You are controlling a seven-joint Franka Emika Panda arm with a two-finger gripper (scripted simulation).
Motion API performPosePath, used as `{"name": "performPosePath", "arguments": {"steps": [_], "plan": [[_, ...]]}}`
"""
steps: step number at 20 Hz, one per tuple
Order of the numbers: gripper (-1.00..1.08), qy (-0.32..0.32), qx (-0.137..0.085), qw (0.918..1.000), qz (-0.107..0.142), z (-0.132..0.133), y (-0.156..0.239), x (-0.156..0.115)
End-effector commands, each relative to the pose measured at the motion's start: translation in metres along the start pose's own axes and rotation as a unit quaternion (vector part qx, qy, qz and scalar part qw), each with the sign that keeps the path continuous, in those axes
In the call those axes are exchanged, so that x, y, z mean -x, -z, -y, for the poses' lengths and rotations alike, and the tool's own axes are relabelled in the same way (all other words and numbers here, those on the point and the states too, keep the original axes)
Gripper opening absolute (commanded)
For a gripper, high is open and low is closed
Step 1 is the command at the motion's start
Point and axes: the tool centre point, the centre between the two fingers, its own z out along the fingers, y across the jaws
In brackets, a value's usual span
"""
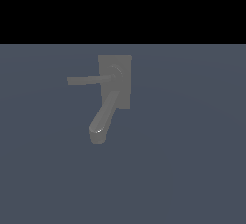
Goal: Turn on the faucet by rotating a designated handle.
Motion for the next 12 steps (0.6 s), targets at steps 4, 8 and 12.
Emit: {"name": "performPosePath", "arguments": {"steps": [4,8,12], "plan": [[-1.00,0.050,0.102,0.9928,-0.039,0.009,0.026,-0.037],[-1.00,0.094,0.168,0.9790,-0.068,0.025,0.044,-0.065],[-1.00,0.143,0.227,0.9583,-0.099,0.050,0.060,-0.094]]}}
